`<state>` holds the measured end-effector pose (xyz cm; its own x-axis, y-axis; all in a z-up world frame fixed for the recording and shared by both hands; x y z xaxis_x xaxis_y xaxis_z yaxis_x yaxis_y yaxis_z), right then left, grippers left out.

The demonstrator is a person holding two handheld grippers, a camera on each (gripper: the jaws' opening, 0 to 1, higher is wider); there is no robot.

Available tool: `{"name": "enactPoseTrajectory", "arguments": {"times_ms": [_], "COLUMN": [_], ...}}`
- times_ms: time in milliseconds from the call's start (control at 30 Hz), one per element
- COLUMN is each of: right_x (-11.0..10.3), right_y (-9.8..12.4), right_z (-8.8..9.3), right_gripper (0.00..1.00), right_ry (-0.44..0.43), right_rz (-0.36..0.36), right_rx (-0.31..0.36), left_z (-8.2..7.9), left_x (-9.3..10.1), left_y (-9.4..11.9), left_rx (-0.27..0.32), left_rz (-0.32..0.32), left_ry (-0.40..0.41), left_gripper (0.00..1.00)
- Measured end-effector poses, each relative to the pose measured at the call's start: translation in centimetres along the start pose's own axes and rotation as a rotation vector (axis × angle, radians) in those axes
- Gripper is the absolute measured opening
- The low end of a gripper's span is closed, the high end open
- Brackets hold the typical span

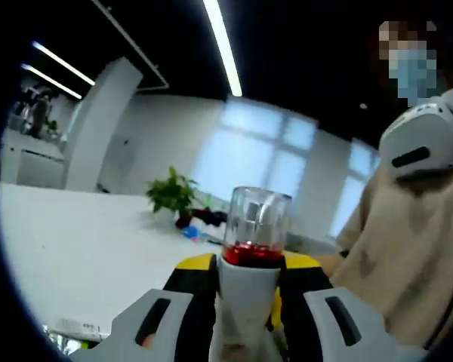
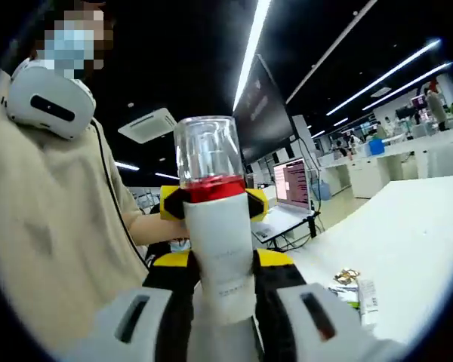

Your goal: Arrange the skincare products in the storage area until every visible bottle or jar stands upright without overlapping.

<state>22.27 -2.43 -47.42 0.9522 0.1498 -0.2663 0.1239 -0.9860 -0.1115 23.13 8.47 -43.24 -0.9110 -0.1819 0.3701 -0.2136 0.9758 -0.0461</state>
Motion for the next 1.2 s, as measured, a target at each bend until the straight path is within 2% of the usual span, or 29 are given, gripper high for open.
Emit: {"name": "enactPoseTrajectory", "arguments": {"times_ms": [133,233,333,433,467,500,533,600,667,700,767,800,867,900,933,1000,1067,1100,1167,1200], "right_x": [0.0,0.3,0.7,1.4,1.5,1.9,2.0,2.5,2.9,3.1,3.5,3.8,4.4,4.6,4.9,5.1,5.1,5.1,5.1,5.2], "right_y": [-0.1,0.1,0.1,0.3,0.3,0.5,0.6,0.8,0.9,0.8,0.6,0.5,0.6,0.6,0.7,1.0,1.3,1.3,1.7,1.9], "right_z": [-0.4,-0.8,-1.0,-0.8,-0.8,-0.6,-0.6,-0.5,-0.5,-0.4,-0.3,-0.3,-0.1,0.0,0.1,0.5,0.7,0.8,1.2,1.2], "right_gripper": [0.28,0.27,0.27,0.27,0.27,0.27,0.27,0.26,0.26,0.26,0.26,0.26,0.26,0.26,0.27,0.27,0.27,0.27,0.27,0.28], "right_ry": [0.007,-0.001,0.006,0.018,0.024,0.039,0.045,0.087,0.11,0.116,0.157,0.195,0.206,0.201,0.183,0.152,0.141,0.144,0.164,0.201], "right_rz": [0.034,0.099,0.191,0.319,0.337,0.407,0.427,0.521,0.603,0.651,0.721,0.772,0.876,0.895,0.935,0.995,1.037,1.032,1.034,1.023], "right_rx": [0.021,0.068,0.079,0.062,0.058,0.033,0.025,-0.027,-0.058,-0.087,-0.123,-0.144,-0.137,-0.13,-0.103,-0.068,-0.065,-0.068,-0.095,-0.121], "left_z": [-0.5,-1.0,-1.4,-1.4,-1.4,-1.4,-1.3,-1.1,-0.7,-0.3,0.0,0.0,0.3,0.4,0.6,0.9,1.0,1.0,1.3,1.3], "left_x": [-0.4,-1.2,-1.9,-2.7,-2.8,-3.1,-3.3,-3.5,-3.8,-4.0,-4.2,-4.2,-4.5,-4.7,-4.7,-5.0,-5.2,-5.4,-5.9,-6.3], "left_y": [-0.1,0.2,0.1,-0.1,-0.2,-0.3,-0.3,-0.5,-1.0,-1.4,-1.9,-2.2,-2.5,-2.7,-3.1,-3.7,-4.1,-4.1,-4.0,-3.9], "left_rx": [0.016,0.043,0.065,0.048,0.043,0.031,0.023,0.001,-0.015,-0.033,-0.057,-0.057,-0.041,-0.025,0.0,0.001,-0.008,-0.013,-0.03,-0.015], "left_rz": [0.015,-0.012,-0.068,-0.161,-0.19,-0.23,-0.263,-0.338,-0.428,-0.493,-0.592,-0.627,-0.741,-0.773,-0.783,-0.781,-0.769,-0.761,-0.727,-0.71], "left_ry": [0.004,0.033,0.005,-0.06,-0.078,-0.1,-0.123,-0.147,-0.167,-0.185,-0.267,-0.259,-0.213,-0.195,-0.197,-0.226,-0.237,-0.206,-0.093,-0.05], "left_gripper": [0.27,0.27,0.27,0.28,0.28,0.29,0.29,0.29,0.3,0.3,0.3,0.3,0.28,0.27,0.26,0.25,0.25,0.25,0.25,0.25]}}
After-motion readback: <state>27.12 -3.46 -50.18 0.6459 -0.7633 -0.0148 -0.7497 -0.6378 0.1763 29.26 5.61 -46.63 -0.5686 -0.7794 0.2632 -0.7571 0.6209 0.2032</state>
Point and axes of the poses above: the point that each gripper's makers call its tool centre point, and the gripper's own axes: y roughly backward along the fingers, x roughly to its right, z roughly out of its underside, the point moved 8 cm from there along y, roughly backward along the fingers, and after that the axes turned 8 degrees about -z, right-handed, at the moved point
